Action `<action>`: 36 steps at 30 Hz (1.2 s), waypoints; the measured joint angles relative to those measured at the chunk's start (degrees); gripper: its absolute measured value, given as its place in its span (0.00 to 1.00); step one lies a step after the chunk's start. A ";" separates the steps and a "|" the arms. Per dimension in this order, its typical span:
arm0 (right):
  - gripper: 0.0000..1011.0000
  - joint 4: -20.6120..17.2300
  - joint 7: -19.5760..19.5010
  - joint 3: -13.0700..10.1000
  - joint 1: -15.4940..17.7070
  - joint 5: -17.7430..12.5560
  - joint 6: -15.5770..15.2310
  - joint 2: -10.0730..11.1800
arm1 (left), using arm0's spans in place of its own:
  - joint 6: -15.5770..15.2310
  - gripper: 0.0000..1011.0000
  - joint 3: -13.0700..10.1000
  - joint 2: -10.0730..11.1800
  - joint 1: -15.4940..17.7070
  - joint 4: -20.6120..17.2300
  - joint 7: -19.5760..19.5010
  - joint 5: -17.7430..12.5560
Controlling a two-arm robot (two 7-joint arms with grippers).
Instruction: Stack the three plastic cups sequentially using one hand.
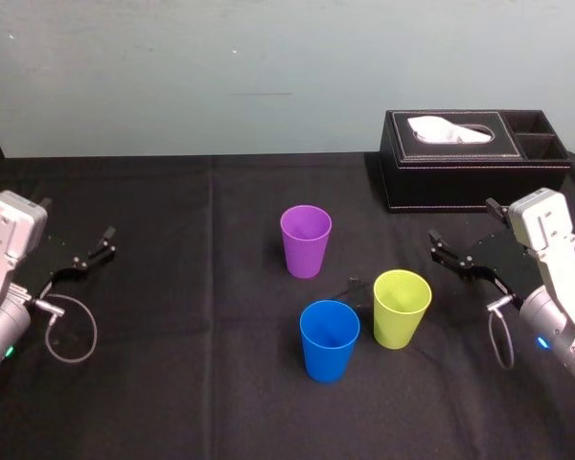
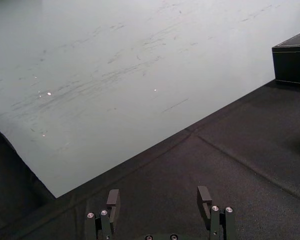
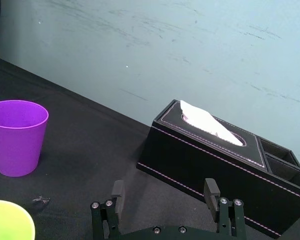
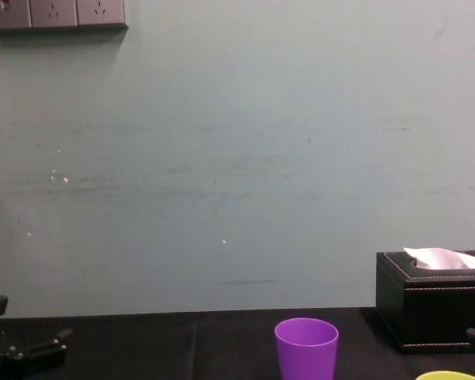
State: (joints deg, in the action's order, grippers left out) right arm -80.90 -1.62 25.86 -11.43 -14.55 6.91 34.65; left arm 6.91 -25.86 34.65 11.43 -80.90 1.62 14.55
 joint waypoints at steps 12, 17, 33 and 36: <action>0.99 0.00 0.00 0.00 0.00 0.00 0.00 0.00 | 0.00 1.00 0.00 0.00 0.00 0.00 0.00 0.00; 0.99 0.00 0.00 0.00 0.00 0.00 0.00 0.00 | 0.00 1.00 0.00 0.00 0.00 0.00 0.00 0.00; 0.99 0.00 0.00 0.00 0.00 0.00 0.00 0.00 | 0.00 1.00 0.00 0.00 0.00 0.00 0.00 0.00; 0.99 0.00 0.00 0.00 0.00 0.00 0.00 0.00 | 0.00 1.00 0.00 0.00 0.00 0.00 0.00 0.00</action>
State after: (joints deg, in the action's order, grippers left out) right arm -80.90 -1.62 25.86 -11.43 -14.55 6.91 34.65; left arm 6.91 -25.86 34.64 11.43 -80.90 1.62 14.55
